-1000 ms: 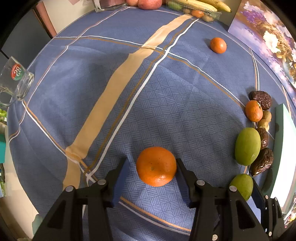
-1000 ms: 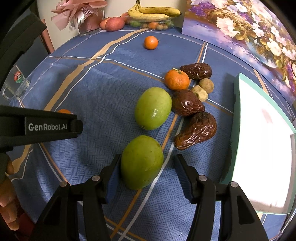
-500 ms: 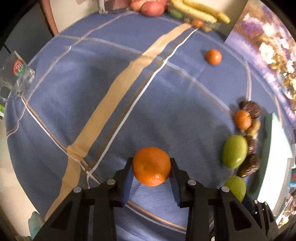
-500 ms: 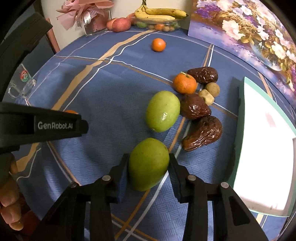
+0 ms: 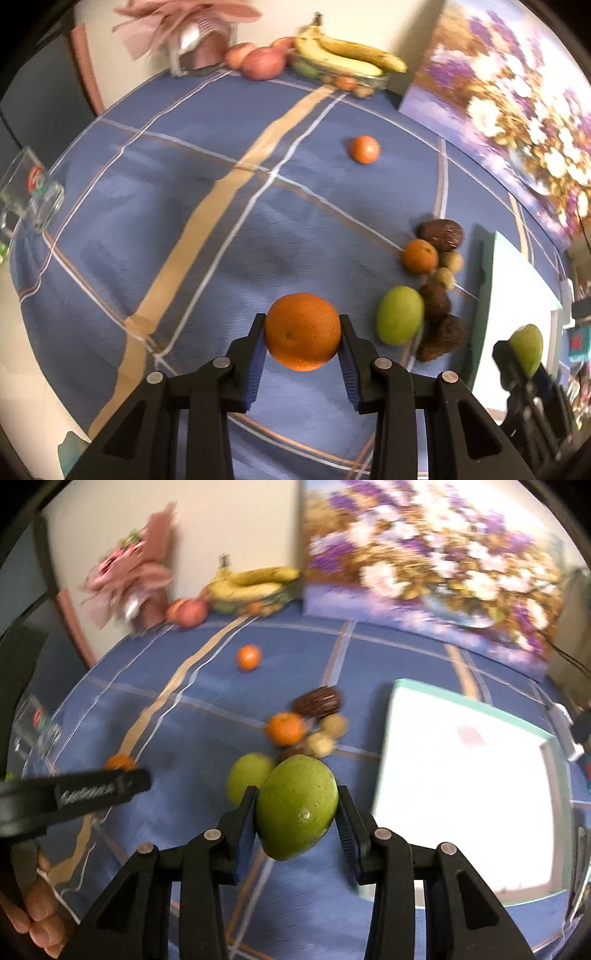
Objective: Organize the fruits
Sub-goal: 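Carry the tangerine with the left gripper while the right gripper carries the green fruit to the white tray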
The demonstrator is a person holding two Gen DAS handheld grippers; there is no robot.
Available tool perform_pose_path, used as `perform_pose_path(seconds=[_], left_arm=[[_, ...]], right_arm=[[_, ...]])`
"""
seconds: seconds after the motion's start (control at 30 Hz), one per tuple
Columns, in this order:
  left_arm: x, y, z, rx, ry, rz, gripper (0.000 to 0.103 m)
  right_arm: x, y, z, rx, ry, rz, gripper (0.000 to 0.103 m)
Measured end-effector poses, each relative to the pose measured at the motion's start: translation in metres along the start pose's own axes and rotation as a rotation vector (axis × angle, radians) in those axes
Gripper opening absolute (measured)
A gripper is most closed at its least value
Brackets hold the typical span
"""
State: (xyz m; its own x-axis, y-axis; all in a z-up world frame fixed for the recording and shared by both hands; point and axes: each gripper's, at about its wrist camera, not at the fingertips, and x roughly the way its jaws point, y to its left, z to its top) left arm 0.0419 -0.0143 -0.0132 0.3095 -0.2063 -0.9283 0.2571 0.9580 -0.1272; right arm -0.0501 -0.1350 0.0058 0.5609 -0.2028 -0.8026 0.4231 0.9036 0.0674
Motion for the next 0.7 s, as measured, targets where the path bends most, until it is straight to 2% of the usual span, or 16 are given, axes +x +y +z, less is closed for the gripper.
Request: perform_pose_path(seconds=[0.4, 0.7], left_arm=[[0.002, -0.108, -0.007, 0.21, 0.013, -0.131, 0.039], [0.03, -0.182, -0.003, 0.34, 0.003, -0.159, 0.039]], right_arm=[[-0.005, -0.128, 0.011, 0.31, 0.032, -0.156, 0.042], [0.01, -0.203, 0.01, 0.416, 0.081, -0.208, 0.042]])
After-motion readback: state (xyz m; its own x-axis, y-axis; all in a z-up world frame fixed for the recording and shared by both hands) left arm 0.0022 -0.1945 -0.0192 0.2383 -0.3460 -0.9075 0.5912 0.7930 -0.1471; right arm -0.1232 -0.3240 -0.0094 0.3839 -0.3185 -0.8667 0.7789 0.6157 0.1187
